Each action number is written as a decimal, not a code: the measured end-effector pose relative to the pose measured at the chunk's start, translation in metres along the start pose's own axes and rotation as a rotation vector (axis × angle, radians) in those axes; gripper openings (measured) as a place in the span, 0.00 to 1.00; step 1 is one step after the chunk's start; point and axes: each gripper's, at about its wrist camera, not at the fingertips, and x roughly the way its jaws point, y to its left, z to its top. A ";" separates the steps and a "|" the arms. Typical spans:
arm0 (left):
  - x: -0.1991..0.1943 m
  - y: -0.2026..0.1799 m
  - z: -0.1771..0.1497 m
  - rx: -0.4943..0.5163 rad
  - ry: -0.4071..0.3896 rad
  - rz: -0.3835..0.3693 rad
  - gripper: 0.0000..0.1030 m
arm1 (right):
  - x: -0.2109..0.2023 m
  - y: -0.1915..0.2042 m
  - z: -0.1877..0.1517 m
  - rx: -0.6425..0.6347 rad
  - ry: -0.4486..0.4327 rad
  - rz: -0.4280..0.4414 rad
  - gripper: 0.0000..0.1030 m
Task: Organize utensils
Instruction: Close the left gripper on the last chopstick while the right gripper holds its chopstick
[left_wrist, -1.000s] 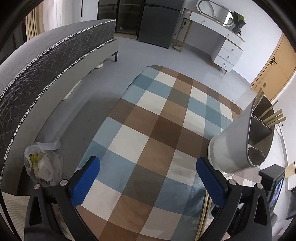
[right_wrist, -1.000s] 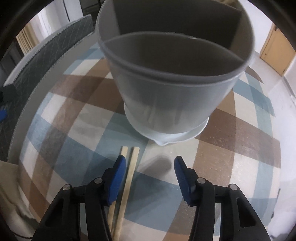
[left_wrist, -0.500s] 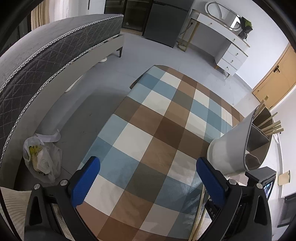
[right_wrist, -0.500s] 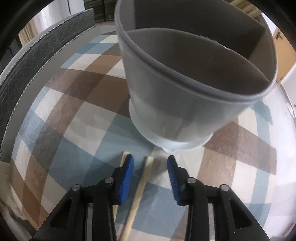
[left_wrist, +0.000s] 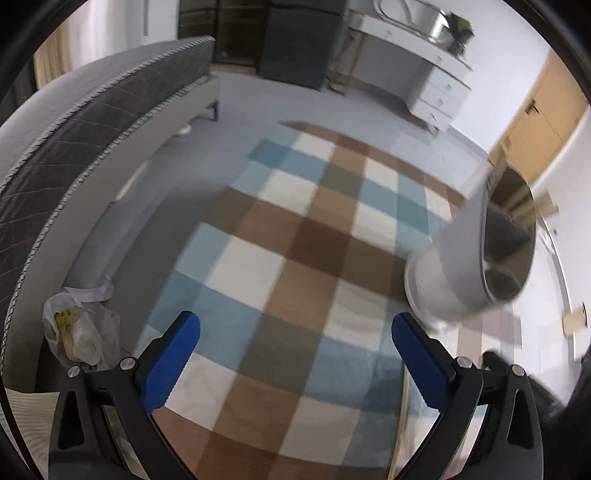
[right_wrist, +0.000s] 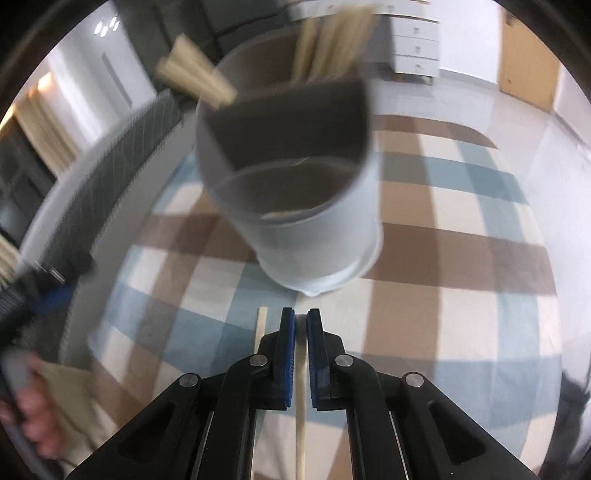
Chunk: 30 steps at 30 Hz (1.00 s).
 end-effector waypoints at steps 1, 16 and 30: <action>0.003 -0.003 -0.003 0.017 0.021 -0.018 0.98 | -0.009 -0.006 0.000 0.025 -0.016 0.015 0.06; 0.038 -0.067 -0.027 0.216 0.177 -0.006 0.96 | -0.056 -0.102 -0.018 0.468 -0.146 0.256 0.05; 0.090 -0.106 -0.032 0.245 0.290 0.043 0.64 | -0.053 -0.137 -0.031 0.582 -0.113 0.268 0.05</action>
